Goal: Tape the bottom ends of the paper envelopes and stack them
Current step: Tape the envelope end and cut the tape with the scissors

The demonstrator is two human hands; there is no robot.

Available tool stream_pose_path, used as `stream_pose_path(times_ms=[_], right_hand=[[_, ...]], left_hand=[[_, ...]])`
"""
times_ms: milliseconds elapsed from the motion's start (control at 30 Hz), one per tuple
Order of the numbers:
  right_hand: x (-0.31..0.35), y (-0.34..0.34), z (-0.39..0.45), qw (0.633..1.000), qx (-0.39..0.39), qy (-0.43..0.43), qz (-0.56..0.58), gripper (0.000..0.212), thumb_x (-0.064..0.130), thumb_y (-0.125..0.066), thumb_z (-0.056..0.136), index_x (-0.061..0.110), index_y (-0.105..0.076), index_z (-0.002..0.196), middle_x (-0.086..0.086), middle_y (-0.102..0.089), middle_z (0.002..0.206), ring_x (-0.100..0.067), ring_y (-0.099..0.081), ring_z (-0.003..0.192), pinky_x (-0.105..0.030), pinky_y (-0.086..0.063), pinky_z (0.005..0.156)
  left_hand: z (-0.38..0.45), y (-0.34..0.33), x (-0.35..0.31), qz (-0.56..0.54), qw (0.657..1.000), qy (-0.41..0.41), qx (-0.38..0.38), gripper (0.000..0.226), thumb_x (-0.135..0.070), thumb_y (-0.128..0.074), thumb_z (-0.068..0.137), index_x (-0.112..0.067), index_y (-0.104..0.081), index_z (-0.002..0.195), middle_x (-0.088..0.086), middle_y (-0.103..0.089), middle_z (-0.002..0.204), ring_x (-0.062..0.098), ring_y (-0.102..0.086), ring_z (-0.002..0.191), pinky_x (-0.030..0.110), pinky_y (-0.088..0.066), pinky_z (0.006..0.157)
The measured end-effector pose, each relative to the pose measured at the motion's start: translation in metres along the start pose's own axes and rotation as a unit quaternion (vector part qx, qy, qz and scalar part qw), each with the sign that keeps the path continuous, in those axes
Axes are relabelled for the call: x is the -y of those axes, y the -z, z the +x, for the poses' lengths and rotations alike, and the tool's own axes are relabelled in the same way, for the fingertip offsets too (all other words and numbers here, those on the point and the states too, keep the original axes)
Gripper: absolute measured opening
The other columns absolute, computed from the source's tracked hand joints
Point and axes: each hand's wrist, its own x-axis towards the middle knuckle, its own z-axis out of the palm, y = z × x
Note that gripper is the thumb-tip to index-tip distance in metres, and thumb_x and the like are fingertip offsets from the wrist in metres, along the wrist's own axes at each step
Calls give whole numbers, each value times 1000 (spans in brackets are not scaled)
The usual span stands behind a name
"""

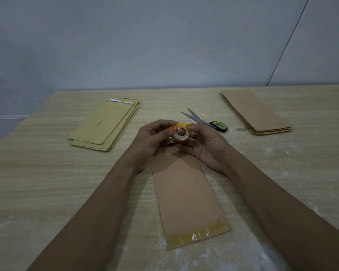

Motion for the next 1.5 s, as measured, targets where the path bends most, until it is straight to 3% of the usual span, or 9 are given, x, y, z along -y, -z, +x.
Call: stream_pose_path(times_ms=[200,367,667,967,1100,1367,1500], right_hand=[[2,2,-1,1000,11,-14,19,31,19,-58,79,4,-63,105,-15,-66,98,-26,-67,86,-35,-55,82],[0,-1,0,1000,-5,0,0,25,17,-59,79,5,-63,100,-15,-66,93,-26,-66,83,-33,-57,75],[2,2,-2,1000,16,-14,14,27,19,-58,79,5,-63,102,-15,-66,96,-27,-64,89,-33,-56,79],[1,-2,-2,1000,2,8,-10,13,17,-63,75,12,-75,74,-11,-68,85,-23,-65,82,-32,-57,75],[2,1,-1,1000,14,-4,7,21,19,-59,80,6,-66,96,-14,-65,94,-26,-63,87,-33,-56,78],[1,-2,-3,1000,8,6,-12,12,17,-64,72,14,-76,70,-8,-69,83,-21,-66,81,-34,-56,80],[3,1,-4,1000,28,-4,9,14,16,-61,76,10,-72,80,-9,-68,86,-21,-66,81,-34,-55,81]], left_hand=[[1,0,1,3,1000,9,-11,14,-19,-70,84,-22,-79,93,6,-75,101,21,-66,99,37,-49,94],[0,-1,1,-16,1000,6,-9,12,-14,-71,82,-18,-77,90,8,-75,97,20,-69,90,29,-56,86],[0,-2,0,2,1000,10,-7,10,-18,-72,83,-22,-79,89,5,-75,96,18,-68,92,32,-53,89],[0,0,0,-3,1000,12,-4,13,-15,-68,83,-19,-77,91,8,-74,96,21,-68,92,32,-54,89],[1,-1,0,3,1000,18,-11,10,-17,-71,83,-20,-78,90,5,-75,95,17,-69,90,30,-53,87],[1,0,1,8,1000,14,-1,13,-17,-68,82,-22,-78,87,5,-74,93,20,-67,90,34,-51,90],[2,0,2,7,1000,16,-13,13,-18,-67,82,-21,-78,88,6,-74,96,20,-66,92,36,-49,92]])
